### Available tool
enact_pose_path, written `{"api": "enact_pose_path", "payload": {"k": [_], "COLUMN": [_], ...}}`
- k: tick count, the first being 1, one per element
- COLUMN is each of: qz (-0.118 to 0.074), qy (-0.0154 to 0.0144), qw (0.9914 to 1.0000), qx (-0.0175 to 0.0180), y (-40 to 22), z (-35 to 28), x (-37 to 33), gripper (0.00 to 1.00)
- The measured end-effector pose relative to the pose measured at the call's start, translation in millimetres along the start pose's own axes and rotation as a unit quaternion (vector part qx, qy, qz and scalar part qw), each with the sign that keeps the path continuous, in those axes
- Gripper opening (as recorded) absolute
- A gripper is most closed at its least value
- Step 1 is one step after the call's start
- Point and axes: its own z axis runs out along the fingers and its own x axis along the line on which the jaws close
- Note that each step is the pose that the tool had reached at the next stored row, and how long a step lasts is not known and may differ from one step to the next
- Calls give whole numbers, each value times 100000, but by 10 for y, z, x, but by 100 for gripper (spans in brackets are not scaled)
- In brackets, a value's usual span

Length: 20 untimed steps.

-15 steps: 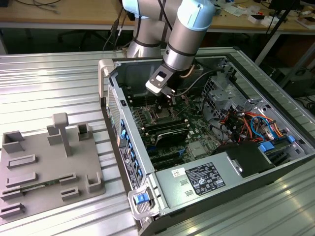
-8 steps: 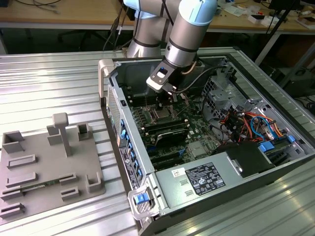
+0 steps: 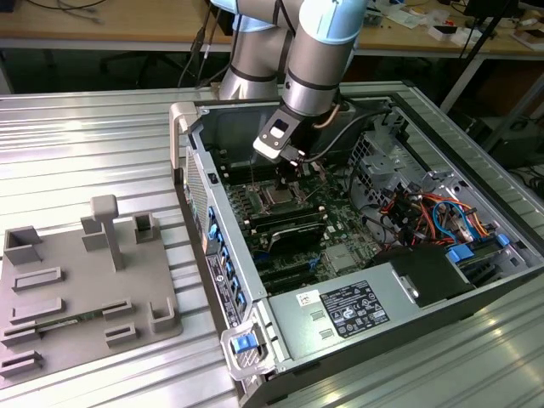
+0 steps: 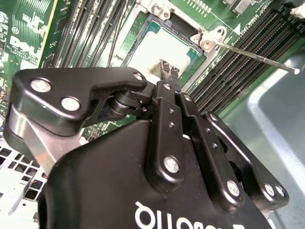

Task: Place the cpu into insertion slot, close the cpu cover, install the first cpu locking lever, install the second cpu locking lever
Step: 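Place the cpu into insertion slot, then close the cpu cover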

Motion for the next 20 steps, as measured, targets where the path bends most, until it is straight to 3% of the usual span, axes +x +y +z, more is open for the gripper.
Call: {"api": "enact_pose_path", "payload": {"k": [20], "qz": [25], "qy": [-29], "qw": [99998], "qx": [-649], "y": [0], "z": [-1], "x": [0], "gripper": [11]}}
